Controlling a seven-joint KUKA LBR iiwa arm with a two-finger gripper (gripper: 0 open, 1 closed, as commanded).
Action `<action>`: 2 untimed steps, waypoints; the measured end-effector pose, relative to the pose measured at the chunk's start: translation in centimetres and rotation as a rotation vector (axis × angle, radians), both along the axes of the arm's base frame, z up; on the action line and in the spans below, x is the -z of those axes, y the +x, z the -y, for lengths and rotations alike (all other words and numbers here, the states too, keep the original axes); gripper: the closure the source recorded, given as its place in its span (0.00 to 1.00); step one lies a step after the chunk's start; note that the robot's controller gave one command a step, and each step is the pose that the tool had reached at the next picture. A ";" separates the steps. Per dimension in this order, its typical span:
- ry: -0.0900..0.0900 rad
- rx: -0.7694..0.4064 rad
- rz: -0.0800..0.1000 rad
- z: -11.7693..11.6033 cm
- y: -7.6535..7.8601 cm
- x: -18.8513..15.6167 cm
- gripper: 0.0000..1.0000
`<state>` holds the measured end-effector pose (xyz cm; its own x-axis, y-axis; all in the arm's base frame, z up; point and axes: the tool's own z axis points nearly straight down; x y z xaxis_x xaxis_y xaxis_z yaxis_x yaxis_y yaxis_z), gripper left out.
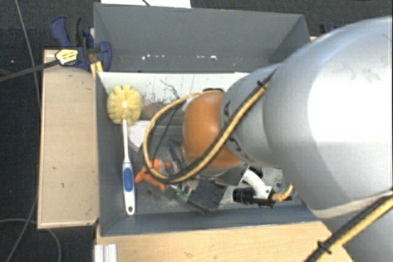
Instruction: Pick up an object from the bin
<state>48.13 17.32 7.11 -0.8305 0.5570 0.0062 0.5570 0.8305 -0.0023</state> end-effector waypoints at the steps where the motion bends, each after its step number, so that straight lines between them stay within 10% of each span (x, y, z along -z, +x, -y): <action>1: -0.001 -0.002 -0.001 0.0 -0.1 -0.4 1.00; 2: -0.003 -0.003 -0.006 0.1 -0.2 -2.3 1.00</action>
Offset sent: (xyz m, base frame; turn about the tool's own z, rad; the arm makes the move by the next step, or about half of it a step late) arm -0.0002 0.0000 0.0411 -0.0015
